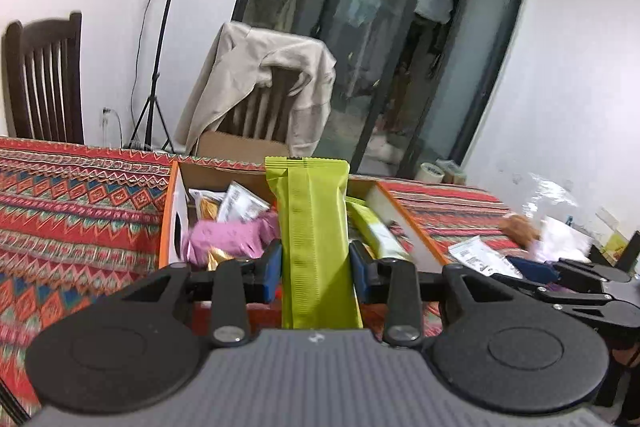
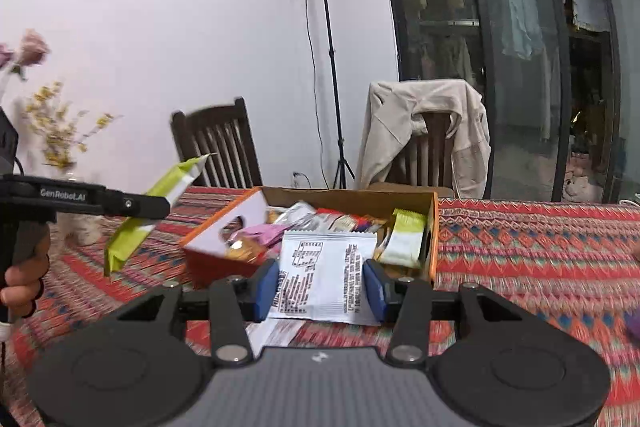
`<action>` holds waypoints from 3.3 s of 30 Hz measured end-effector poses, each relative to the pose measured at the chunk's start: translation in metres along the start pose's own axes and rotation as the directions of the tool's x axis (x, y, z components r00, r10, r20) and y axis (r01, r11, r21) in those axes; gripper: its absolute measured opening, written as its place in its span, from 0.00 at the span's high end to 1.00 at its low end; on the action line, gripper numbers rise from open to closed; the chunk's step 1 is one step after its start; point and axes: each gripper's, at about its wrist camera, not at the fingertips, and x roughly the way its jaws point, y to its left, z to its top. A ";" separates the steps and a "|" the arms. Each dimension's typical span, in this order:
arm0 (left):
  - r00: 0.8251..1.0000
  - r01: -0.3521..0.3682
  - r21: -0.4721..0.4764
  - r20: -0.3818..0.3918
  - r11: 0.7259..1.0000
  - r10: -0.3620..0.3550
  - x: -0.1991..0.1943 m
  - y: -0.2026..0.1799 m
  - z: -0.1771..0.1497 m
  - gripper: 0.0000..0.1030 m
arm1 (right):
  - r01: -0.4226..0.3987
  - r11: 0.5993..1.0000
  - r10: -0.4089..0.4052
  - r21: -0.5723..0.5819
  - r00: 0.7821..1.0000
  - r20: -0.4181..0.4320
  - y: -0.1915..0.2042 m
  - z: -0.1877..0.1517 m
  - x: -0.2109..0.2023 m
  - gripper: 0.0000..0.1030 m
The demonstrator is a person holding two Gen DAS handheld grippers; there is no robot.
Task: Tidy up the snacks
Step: 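Carry green bar and white packet over the cardboard box, then lower both packets into the box and open both tools, then move both tools back toward the last two white packets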
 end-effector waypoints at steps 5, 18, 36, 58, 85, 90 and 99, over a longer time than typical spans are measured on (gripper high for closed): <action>0.995 -0.043 -0.025 -0.090 0.999 0.040 0.083 0.025 0.027 0.65 | 0.103 0.993 -0.108 -0.060 0.990 -0.095 -0.016 0.033 0.090 0.56; 0.980 -0.069 -0.004 -0.190 0.998 0.067 0.171 0.045 0.024 0.41 | 0.124 0.975 -0.175 -0.187 0.940 -0.293 0.002 0.021 0.243 0.54; 0.998 -0.053 0.042 -0.013 0.998 0.054 -0.013 0.019 0.019 0.36 | 0.111 0.978 -0.133 -0.175 0.984 -0.116 0.002 0.059 0.104 0.41; 0.979 -0.130 0.034 0.162 0.991 0.123 -0.232 -0.048 -0.175 0.17 | 0.065 0.992 -0.059 -0.112 0.997 0.050 0.056 -0.057 -0.174 0.21; 0.988 -0.141 0.037 0.070 0.989 0.138 -0.231 -0.037 -0.225 0.15 | 0.067 0.997 -0.068 -0.037 0.997 -0.030 0.090 -0.132 -0.184 0.20; 0.990 -0.135 0.031 0.031 0.990 0.134 -0.202 -0.026 -0.216 0.15 | 0.070 0.997 -0.071 -0.026 0.995 -0.065 0.081 -0.130 -0.157 0.20; 0.997 -0.073 0.039 -0.020 0.997 0.074 -0.131 -0.018 -0.177 0.15 | 0.031 0.999 -0.024 0.037 0.986 -0.162 0.053 -0.110 -0.034 0.21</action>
